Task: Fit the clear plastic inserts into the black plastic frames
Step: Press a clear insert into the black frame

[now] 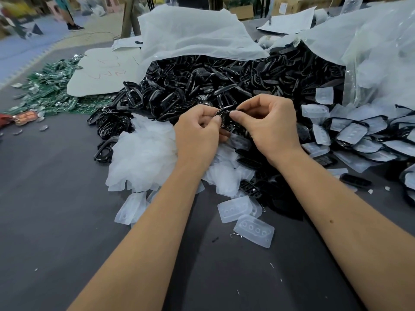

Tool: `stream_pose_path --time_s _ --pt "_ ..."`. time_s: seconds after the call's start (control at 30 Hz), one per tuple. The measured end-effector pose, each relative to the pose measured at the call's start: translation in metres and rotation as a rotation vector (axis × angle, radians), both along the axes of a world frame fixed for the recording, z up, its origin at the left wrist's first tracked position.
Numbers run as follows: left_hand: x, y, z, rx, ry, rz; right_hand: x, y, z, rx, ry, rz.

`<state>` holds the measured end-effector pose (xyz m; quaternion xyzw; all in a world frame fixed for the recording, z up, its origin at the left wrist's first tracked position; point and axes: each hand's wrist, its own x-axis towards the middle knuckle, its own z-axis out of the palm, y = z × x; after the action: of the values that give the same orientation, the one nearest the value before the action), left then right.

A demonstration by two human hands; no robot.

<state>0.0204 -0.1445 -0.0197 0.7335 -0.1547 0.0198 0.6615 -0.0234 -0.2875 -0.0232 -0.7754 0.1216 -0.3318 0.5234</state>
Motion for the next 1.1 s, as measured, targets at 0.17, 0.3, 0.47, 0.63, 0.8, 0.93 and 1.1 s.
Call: stream_pose_path --time_s 0.17,0.3,0.47,0.63,0.8,0.93,1.1 --pt "0.0 0.001 0.0 0.038 -0.038 -0.019 -0.002 0.003 0.004 -0.086 0.005 -0.014" --pt "0.0 0.001 0.0 0.061 -0.063 -0.024 -0.004 0.005 0.004 -0.207 0.025 -0.151" --pt "0.0 0.002 0.002 0.043 -0.075 -0.04 -0.003 0.0 0.005 -0.132 0.095 -0.089" --pt "0.0 0.001 0.003 0.071 -0.124 -0.026 -0.001 -0.003 0.007 -0.017 0.105 0.024" --pt "0.003 0.001 0.0 0.087 -0.177 0.041 -0.003 -0.005 0.014 0.016 0.14 0.15" --pt "0.007 0.002 -0.004 -0.014 -0.173 0.161 -0.005 -0.014 0.023 -0.359 0.234 0.103" --pt "0.008 0.002 -0.005 -0.07 -0.158 0.16 -0.012 -0.019 0.032 -0.603 0.581 0.259"
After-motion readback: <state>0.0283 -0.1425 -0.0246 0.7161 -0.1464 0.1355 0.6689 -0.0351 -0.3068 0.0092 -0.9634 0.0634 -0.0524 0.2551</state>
